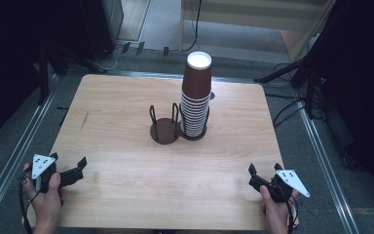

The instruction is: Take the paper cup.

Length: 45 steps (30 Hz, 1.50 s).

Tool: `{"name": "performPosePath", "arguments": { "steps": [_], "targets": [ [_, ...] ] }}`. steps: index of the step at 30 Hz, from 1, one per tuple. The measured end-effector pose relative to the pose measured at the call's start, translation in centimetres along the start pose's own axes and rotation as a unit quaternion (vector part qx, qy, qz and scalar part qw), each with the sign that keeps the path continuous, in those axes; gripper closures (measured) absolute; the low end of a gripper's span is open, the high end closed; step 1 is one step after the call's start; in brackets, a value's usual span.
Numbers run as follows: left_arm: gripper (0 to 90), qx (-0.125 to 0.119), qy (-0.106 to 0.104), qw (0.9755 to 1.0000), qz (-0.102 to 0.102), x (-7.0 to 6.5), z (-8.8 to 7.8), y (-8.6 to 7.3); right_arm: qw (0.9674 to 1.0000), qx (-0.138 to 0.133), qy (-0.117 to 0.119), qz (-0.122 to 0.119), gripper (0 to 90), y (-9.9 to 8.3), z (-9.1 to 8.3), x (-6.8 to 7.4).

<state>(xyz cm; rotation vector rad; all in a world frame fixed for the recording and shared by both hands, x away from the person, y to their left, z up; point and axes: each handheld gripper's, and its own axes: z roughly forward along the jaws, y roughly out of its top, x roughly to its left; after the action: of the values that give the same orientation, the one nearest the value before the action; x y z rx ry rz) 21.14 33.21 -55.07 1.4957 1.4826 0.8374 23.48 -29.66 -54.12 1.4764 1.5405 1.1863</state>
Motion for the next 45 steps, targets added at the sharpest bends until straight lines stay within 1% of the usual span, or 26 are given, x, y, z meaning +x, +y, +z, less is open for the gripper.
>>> {"name": "performPosePath", "arguments": {
  "steps": [4,6,7,8,9,13,15,18,21,27,29,30,31,32,33,34,35,36,37,39,40,41,43,45],
  "targets": [
    [0.0,0.002,0.004,1.0000,-0.001,0.0,0.0,0.0,0.9999,-0.005,-0.009,-0.006,5.9,0.0,0.0,0.2],
    [0.0,0.002,0.005,1.0000,0.000,0.0,0.1,0.0,0.9999,-0.008,-0.010,-0.002,7.6,0.0,0.1,0.1],
    [0.0,0.002,0.005,1.0000,0.000,-0.1,0.1,0.0,0.9997,-0.012,-0.023,0.004,12.1,0.1,0.1,0.1],
    [0.0,0.004,0.005,1.0000,0.001,-0.1,0.1,0.0,0.9997,-0.012,-0.023,0.004,12.1,0.1,0.1,0.1],
    [0.0,0.004,0.006,1.0000,0.001,-0.1,0.1,0.0,0.9991,-0.013,-0.039,0.006,13.4,0.1,0.1,0.1],
    [0.0,0.006,0.009,0.9999,0.000,-0.1,0.1,0.1,0.9989,-0.018,-0.043,0.000,12.3,0.3,0.0,0.3],
    [0.0,0.004,0.010,0.9999,0.000,-0.1,0.1,0.0,0.9990,-0.020,-0.040,0.001,11.1,0.6,-0.1,0.5],
    [0.0,0.006,0.012,0.9999,0.001,-0.1,0.1,0.1,0.9992,-0.028,-0.023,0.019,10.5,1.4,-0.5,0.9],
    [0.0,0.007,0.015,0.9999,0.003,-0.2,0.2,0.1,0.9992,-0.034,-0.014,0.012,10.5,2.2,-0.7,1.6],
    [0.0,0.006,0.015,0.9999,0.000,-0.2,0.1,0.0,0.9992,-0.033,-0.012,0.020,10.7,3.0,-0.3,2.1],
    [0.0,0.008,0.014,0.9999,0.001,-0.2,0.1,0.0,0.9992,-0.035,-0.011,0.016,10.7,3.2,-0.1,2.4],
    [0.0,0.008,0.014,0.9999,0.002,-0.2,0.1,0.0,0.9993,-0.032,-0.001,0.016,11.1,3.4,0.1,2.7],
    [0.0,0.007,0.014,0.9999,0.004,-0.3,0.0,0.0,0.9994,-0.031,0.002,0.012,11.1,3.5,0.3,2.9],
    [0.0,0.007,0.015,0.9999,0.006,-0.3,0.0,0.0,0.9994,-0.031,0.002,0.012,11.1,3.5,0.3,2.9],
    [0.0,0.008,0.014,0.9998,0.007,-0.3,0.1,0.0,0.9994,-0.034,0.002,0.005,12.1,3.6,0.5,3.4],
    [0.0,0.008,0.015,0.9998,0.006,-0.3,0.1,0.0,0.9994,-0.034,0.002,0.005,12.1,3.6,0.5,3.4],
    [0.0,0.010,0.015,0.9998,0.007,-0.3,0.1,0.0,0.9992,-0.039,0.000,-0.002,12.9,3.7,0.5,3.8],
    [0.0,0.009,0.014,0.9998,0.006,-0.3,0.1,0.0,0.9992,-0.039,0.000,-0.002,12.9,3.7,0.5,3.8],
    [0.0,0.008,0.014,0.9998,0.006,-0.3,0.1,0.0,0.9992,-0.039,0.001,-0.004,12.9,4.0,0.6,4.2],
    [0.0,0.008,0.015,0.9998,0.006,-0.3,0.1,0.0,0.9993,-0.037,0.003,-0.006,12.9,4.1,0.7,4.4],
    [0.0,0.008,0.016,0.9998,0.007,-0.3,0.1,0.0,0.9993,-0.035,0.006,-0.009,12.7,4.3,0.8,4.9],
    [0.0,0.008,0.016,0.9998,0.008,-0.3,0.1,0.0,0.9993,-0.035,0.006,-0.009,12.7,4.3,0.8,4.9],
    [0.0,0.008,0.016,0.9998,0.008,-0.3,0.1,0.0,0.9992,-0.034,0.009,-0.018,12.6,4.7,0.9,5.5],
    [0.0,0.009,0.016,0.9998,0.007,-0.3,0.1,0.0,0.9991,-0.036,0.011,-0.018,12.6,5.0,1.0,6.0]
  ]
}}
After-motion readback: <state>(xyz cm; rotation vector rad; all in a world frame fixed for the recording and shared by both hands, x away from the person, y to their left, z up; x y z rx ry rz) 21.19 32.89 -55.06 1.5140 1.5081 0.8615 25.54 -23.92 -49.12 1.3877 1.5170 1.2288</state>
